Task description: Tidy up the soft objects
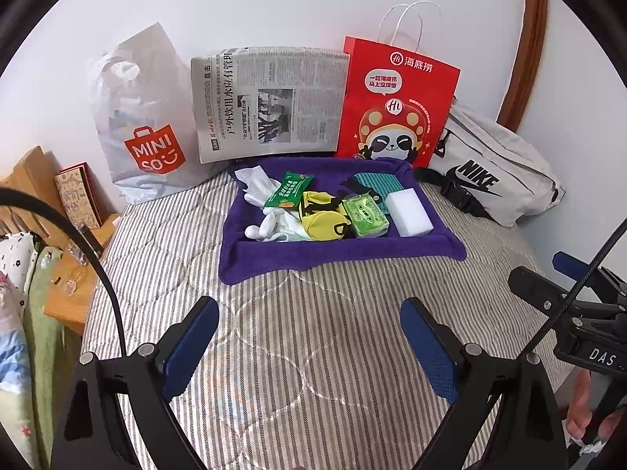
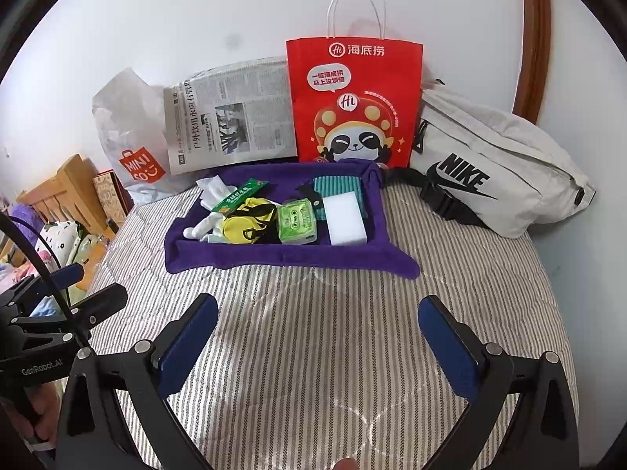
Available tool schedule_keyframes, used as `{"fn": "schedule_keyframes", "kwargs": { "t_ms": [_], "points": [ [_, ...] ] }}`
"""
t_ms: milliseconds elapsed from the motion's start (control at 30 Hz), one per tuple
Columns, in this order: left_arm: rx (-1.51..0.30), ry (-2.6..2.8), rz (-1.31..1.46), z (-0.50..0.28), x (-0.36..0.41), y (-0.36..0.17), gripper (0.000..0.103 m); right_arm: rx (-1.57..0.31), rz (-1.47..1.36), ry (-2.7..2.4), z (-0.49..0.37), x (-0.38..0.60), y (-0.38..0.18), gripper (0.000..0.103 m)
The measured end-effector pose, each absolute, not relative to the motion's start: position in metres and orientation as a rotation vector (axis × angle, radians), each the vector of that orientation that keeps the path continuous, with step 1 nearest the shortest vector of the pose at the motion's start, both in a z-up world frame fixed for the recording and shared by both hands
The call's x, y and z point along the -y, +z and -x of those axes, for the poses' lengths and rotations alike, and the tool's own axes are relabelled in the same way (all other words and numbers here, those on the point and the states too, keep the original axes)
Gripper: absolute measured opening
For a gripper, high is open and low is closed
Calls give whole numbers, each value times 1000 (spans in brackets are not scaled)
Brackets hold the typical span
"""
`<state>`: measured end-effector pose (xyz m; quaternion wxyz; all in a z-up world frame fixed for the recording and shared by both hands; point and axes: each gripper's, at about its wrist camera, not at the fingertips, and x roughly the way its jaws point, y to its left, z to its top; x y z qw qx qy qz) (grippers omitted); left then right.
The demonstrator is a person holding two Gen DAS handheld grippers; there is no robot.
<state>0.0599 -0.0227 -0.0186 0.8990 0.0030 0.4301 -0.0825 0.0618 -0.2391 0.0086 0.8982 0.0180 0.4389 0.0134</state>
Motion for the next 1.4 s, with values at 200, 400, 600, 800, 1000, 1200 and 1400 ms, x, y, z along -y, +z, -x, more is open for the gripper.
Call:
{"fn": "schedule_keyframes", "kwargs": {
  "t_ms": [200, 400, 600, 800, 1000, 1200, 1400],
  "points": [
    [-895, -176, -13, -60, 23, -20, 94, -910, -40, 25, -62, 239, 8, 101],
    [-891, -168, -7, -60, 24, -19, 94, -908, -40, 31, -63, 240, 8, 101],
    [-886, -168, -10, -59, 22, -19, 94, -916, -37, 31, -63, 237, 7, 101],
    [-880, -165, -13, -58, 22, -16, 94, -915, -44, 28, -62, 236, 7, 101],
    [-882, -164, -13, -57, 22, -15, 94, -912, -47, 28, -61, 238, 8, 101],
    [-879, -168, -19, -58, 22, -16, 94, -914, -42, 30, -61, 236, 8, 101],
    [-880, -167, -19, -57, 21, -16, 94, -925, -40, 28, -63, 232, 5, 101]
  ]
}}
